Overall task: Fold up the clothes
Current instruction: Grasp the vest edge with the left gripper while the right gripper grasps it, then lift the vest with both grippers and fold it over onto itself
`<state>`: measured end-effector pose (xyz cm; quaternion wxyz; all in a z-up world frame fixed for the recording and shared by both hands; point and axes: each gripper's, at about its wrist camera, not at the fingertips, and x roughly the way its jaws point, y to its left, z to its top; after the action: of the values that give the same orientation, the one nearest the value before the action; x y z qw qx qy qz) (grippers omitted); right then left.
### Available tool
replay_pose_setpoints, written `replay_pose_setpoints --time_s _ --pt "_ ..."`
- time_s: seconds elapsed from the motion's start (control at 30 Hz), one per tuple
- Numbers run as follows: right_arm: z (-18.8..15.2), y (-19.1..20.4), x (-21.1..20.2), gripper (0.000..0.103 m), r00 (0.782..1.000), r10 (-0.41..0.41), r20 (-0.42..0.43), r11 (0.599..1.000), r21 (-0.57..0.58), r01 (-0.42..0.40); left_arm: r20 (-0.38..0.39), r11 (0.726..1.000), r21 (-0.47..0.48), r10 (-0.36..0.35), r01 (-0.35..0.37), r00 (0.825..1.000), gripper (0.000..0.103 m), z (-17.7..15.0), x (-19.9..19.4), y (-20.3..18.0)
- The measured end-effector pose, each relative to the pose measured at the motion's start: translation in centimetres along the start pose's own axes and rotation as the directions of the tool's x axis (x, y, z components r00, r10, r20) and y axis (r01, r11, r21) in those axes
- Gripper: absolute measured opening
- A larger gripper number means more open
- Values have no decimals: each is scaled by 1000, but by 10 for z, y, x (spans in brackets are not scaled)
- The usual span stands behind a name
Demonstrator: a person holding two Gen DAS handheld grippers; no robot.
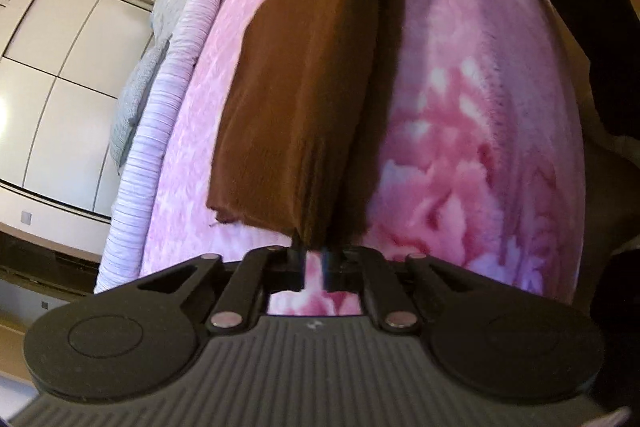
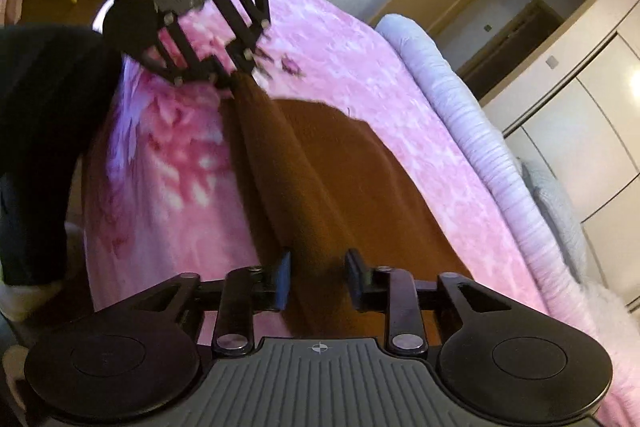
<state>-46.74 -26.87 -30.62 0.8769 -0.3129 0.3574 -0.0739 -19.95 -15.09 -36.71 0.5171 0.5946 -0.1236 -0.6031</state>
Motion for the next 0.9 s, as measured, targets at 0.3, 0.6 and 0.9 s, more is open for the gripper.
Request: replay_pose_setpoints --time_s 0.3,0.6,0.9 --pt "-28 -2 -8 31 992 -107 -73 994 -47 104 0 999 -40 -8 8 1000 1 -1 -3 -2" --pt "-34 -8 -28 31 989 -114 -92 992 51 119 -31 974 -226 2 -9 1000 6 -19 -40 12" --pt "-43 12 -33 38 986 -132 -104 991 -40 128 111 984 -175 42 -22 993 36 17 -65 0"
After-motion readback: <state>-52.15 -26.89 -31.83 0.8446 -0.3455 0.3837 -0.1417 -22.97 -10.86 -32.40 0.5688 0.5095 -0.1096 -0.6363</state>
